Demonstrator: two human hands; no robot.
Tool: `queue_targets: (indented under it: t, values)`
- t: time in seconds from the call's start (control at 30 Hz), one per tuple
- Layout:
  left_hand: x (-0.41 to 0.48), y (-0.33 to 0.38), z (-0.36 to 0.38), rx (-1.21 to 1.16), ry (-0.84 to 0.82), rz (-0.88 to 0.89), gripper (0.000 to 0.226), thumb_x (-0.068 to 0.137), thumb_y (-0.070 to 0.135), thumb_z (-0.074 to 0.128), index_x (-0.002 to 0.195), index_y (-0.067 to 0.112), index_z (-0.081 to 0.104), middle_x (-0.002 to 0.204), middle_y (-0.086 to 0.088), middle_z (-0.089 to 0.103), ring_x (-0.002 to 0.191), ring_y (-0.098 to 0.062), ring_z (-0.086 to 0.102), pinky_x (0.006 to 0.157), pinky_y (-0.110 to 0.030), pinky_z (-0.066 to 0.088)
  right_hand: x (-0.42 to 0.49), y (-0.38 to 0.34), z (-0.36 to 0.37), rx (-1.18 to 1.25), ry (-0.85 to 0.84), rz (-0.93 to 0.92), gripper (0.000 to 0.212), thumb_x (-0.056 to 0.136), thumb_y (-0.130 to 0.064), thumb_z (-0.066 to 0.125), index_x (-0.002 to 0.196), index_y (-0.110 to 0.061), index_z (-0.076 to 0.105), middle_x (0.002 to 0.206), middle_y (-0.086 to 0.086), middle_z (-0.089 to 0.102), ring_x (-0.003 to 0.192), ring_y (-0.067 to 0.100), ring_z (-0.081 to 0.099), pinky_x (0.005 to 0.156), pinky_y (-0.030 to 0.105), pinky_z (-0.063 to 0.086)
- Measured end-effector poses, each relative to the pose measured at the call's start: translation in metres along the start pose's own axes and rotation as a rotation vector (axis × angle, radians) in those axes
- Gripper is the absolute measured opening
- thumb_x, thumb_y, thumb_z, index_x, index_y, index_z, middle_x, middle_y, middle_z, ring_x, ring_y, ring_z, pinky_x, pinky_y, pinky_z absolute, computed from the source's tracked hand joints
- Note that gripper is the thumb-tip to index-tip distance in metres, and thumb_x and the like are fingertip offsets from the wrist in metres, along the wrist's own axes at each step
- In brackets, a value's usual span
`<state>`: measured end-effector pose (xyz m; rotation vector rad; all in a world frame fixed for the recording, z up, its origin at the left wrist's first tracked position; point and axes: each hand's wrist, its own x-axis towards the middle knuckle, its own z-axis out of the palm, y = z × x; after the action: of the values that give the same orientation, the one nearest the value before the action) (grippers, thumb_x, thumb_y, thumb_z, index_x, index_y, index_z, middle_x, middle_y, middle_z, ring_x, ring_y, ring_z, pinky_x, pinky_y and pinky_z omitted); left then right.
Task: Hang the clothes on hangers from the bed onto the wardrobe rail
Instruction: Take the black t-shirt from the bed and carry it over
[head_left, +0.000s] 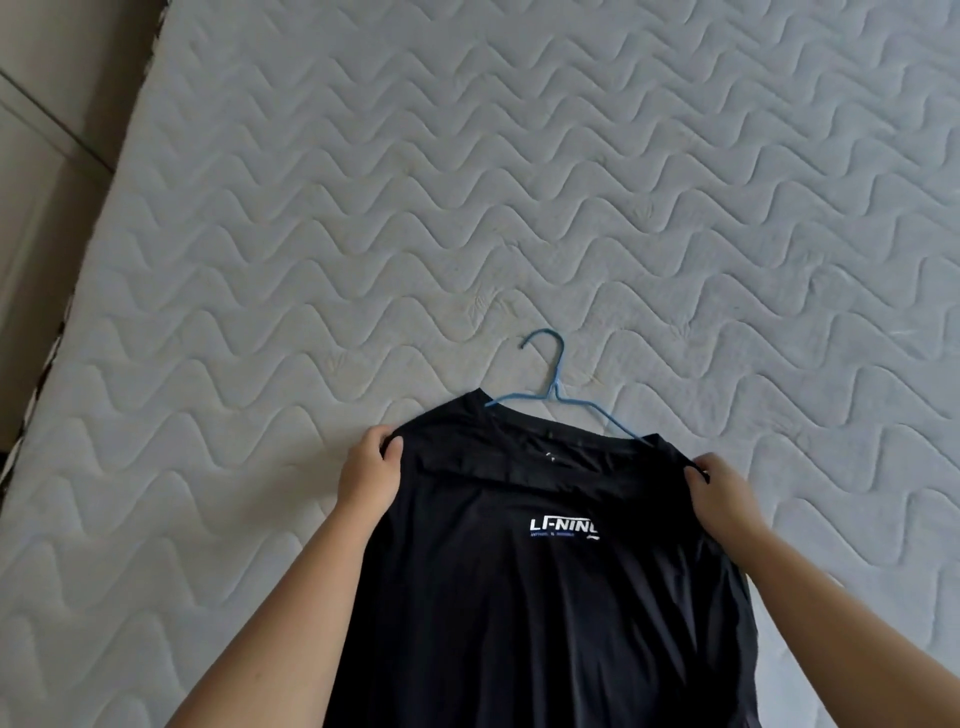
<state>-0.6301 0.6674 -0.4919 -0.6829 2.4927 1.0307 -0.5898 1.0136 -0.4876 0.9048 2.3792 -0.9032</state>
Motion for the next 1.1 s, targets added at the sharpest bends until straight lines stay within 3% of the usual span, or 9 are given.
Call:
queue_targets:
  t: [0.13, 0.27, 0.43, 0.67, 0.77, 0.87, 0.93, 1.03, 1.1]
  values:
    - [-0.038, 0.0, -0.011, -0.017, -0.008, 0.008, 0.012, 0.095, 0.021, 0.042, 0.095, 0.015, 0.052, 0.104, -0.008, 0.06, 0.09, -0.023, 0.054, 0.073, -0.028, 0.035, -0.031, 0.014, -0.015, 0.057, -0.004, -0.036, 0.011, 0.095, -0.015, 0.042, 0.093, -0.011, 0.052, 0.094, 0.013, 0.058, 0.094, 0.031, 0.055, 0.075, 0.032, 0.034]
    - [-0.105, -0.001, -0.031, -0.056, -0.002, -0.008, 0.026, 0.095, 0.023, 0.043, 0.111, 0.008, 0.057, 0.108, -0.006, 0.059, 0.104, -0.025, 0.054, 0.081, -0.026, 0.037, -0.08, 0.022, -0.039, 0.121, 0.016, -0.067, 0.008, 0.093, -0.014, 0.046, 0.09, -0.013, 0.053, 0.089, 0.012, 0.059, 0.086, 0.026, 0.053, 0.073, 0.032, 0.036]
    - [-0.21, -0.022, -0.058, -0.16, 0.07, -0.094, 0.007, 0.091, 0.022, 0.051, 0.092, 0.018, 0.056, 0.095, -0.005, 0.061, 0.099, -0.027, 0.057, 0.079, -0.031, 0.039, -0.162, 0.043, -0.062, 0.215, -0.021, -0.058, 0.01, 0.09, -0.008, 0.05, 0.085, -0.008, 0.059, 0.081, 0.014, 0.061, 0.078, 0.031, 0.055, 0.066, 0.034, 0.041]
    - [-0.353, -0.032, -0.087, -0.239, 0.199, -0.177, 0.005, 0.089, 0.02, 0.054, 0.086, 0.016, 0.055, 0.085, -0.004, 0.057, 0.089, -0.024, 0.053, 0.075, -0.031, 0.036, -0.256, 0.088, -0.096, 0.212, -0.094, -0.092, 0.026, 0.089, -0.008, 0.052, 0.068, -0.024, 0.053, 0.067, 0.0, 0.057, 0.069, 0.026, 0.053, 0.064, 0.036, 0.041]
    - [-0.39, -0.023, -0.099, -0.267, 0.251, -0.132, 0.005, 0.089, 0.017, 0.054, 0.086, 0.013, 0.057, 0.082, 0.0, 0.057, 0.09, -0.023, 0.053, 0.077, -0.03, 0.036, -0.279, 0.084, -0.124, 0.216, -0.101, -0.206, 0.023, 0.089, -0.007, 0.051, 0.072, -0.022, 0.054, 0.071, 0.001, 0.058, 0.074, 0.027, 0.053, 0.065, 0.035, 0.038]
    - [-0.418, -0.01, -0.119, -0.275, 0.339, -0.075, 0.016, 0.09, 0.019, 0.053, 0.098, 0.009, 0.061, 0.095, -0.003, 0.059, 0.094, -0.02, 0.053, 0.083, -0.032, 0.041, -0.297, 0.065, -0.156, 0.245, -0.096, -0.363, 0.013, 0.09, -0.006, 0.05, 0.082, -0.013, 0.058, 0.076, 0.005, 0.059, 0.076, 0.025, 0.053, 0.063, 0.029, 0.039]
    - [-0.433, 0.002, -0.138, -0.28, 0.441, 0.006, 0.015, 0.09, 0.019, 0.053, 0.098, 0.01, 0.061, 0.099, -0.005, 0.059, 0.094, -0.019, 0.052, 0.084, -0.031, 0.04, -0.308, 0.043, -0.177, 0.242, -0.077, -0.493, 0.018, 0.09, -0.005, 0.05, 0.078, -0.017, 0.057, 0.075, 0.002, 0.059, 0.074, 0.021, 0.053, 0.064, 0.022, 0.039]
    - [-0.456, 0.023, -0.176, -0.322, 0.551, 0.129, 0.006, 0.09, 0.017, 0.053, 0.088, 0.017, 0.059, 0.09, -0.001, 0.06, 0.087, -0.018, 0.054, 0.078, -0.026, 0.038, -0.327, 0.001, -0.211, 0.25, -0.069, -0.675, 0.031, 0.089, -0.005, 0.051, 0.071, -0.029, 0.052, 0.075, -0.004, 0.059, 0.074, 0.015, 0.053, 0.065, 0.017, 0.038]
    - [-0.47, 0.036, -0.207, -0.336, 0.609, 0.209, 0.014, 0.09, 0.018, 0.052, 0.078, 0.024, 0.057, 0.081, 0.005, 0.06, 0.078, -0.013, 0.054, 0.067, -0.023, 0.039, -0.345, -0.03, -0.236, 0.233, -0.074, -0.778, 0.031, 0.089, -0.006, 0.052, 0.071, -0.031, 0.054, 0.076, -0.009, 0.061, 0.074, 0.007, 0.054, 0.066, 0.015, 0.038]
